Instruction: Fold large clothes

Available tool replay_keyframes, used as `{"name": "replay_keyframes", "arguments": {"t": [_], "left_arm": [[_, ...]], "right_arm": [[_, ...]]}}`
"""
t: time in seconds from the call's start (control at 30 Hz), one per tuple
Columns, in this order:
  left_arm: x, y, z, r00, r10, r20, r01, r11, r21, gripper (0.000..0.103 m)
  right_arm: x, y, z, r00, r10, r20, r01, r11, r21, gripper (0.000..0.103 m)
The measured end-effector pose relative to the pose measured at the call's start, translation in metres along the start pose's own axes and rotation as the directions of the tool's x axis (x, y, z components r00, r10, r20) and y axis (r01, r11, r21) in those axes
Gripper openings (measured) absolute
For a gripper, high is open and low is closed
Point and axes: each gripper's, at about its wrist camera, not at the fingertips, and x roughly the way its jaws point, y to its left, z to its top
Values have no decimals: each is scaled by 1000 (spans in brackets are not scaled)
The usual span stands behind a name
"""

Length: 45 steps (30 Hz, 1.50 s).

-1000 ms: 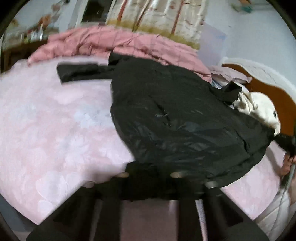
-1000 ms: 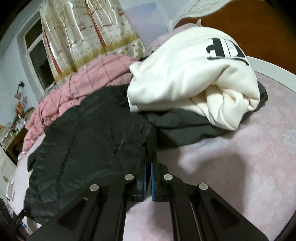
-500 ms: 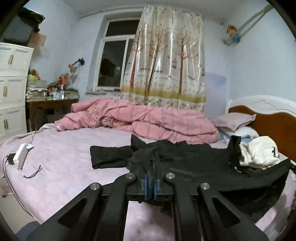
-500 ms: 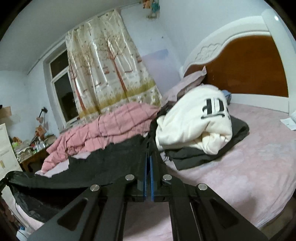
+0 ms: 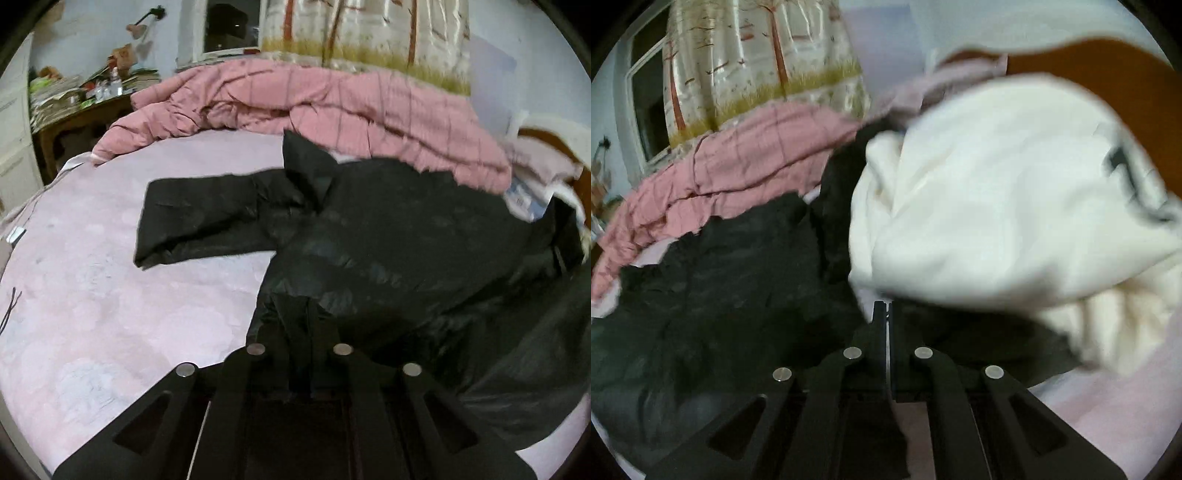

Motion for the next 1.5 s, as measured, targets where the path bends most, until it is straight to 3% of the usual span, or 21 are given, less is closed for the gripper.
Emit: {"name": "replay_keyframes", "arguments": {"t": [0.07,0.1,0.13,0.2,0.23,0.3,0.37,0.43,0.53,0.63,0.7,0.73,0.77,0.8,0.87,0.93,1.0,1.17,1.37,1.43,1.5], "left_arm": [[5,-1,1,1000,-3,-5,3,1000,-25,17],[0,-2,5,1000,-21,12,21,999,-31,28],[-7,-3,8,999,-19,45,21,999,-28,52],[-30,-3,10,984,51,168,-50,999,-11,83],[-45,-3,9,969,75,236,-77,997,-2,86],[-64,-3,8,954,49,297,-57,998,20,87],[-79,-2,2,946,-5,324,-6,999,34,89],[-82,-2,-4,952,1,305,-14,999,43,91],[-71,-6,-16,970,20,244,-42,996,85,91],[-45,-7,-22,993,42,115,-52,995,82,91],[-26,-7,-29,999,41,-6,-40,996,79,91],[-23,-8,-34,999,28,-30,-26,996,85,90],[-23,-8,-39,999,22,-27,-19,996,88,88],[-26,-8,-42,1000,16,-16,-15,996,84,83],[-33,-9,-43,999,-50,-1,50,995,81,59],[-37,-12,-43,998,-62,13,60,992,110,13],[-46,-10,-44,998,-35,55,28,992,123,5],[-81,11,-55,991,-95,91,96,995,-3,5],[-83,19,-78,991,-119,65,118,993,21,9],[-82,16,-69,986,-126,107,125,992,18,42],[-82,11,-57,980,-122,157,121,992,17,67]], "right_arm": [[-12,-2,0,998,10,63,-10,1000,-5,0],[-18,-2,-1,996,13,90,-12,1000,-11,0],[-24,-2,-3,994,33,107,-29,999,-30,0],[-30,1,-9,991,61,115,-52,995,-80,1],[-33,4,-13,991,67,113,-53,992,-118,1],[-36,11,-16,992,76,101,-60,987,-149,4],[-36,12,-16,992,105,76,-95,988,-125,19],[-35,6,-15,991,126,54,-123,991,-48,50],[-28,-3,-17,977,212,6,-212,976,44,52],[0,3,-29,953,266,-143,-261,964,52,59],[14,11,-38,960,190,-207,-190,982,21,54],[11,13,-41,974,129,-184,-132,991,-4,27],[4,15,-40,984,103,-147,-108,994,-24,11],[-5,15,-39,987,114,-111,-117,993,-27,2],[-28,16,-37,997,83,-11,-83,995,-55,1],[-42,17,-41,999,34,42,-30,996,-87,1],[-48,17,-50,999,3,32,0,994,-105,0],[-68,14,-70,999,-29,29,33,988,-149,0],[-78,0,-91,998,-19,-56,11,990,-144,0],[-75,-4,-89,999,-10,-53,4,993,-116,0],[-72,-3,-83,999,5,-33,-8,996,-85,1]]}}
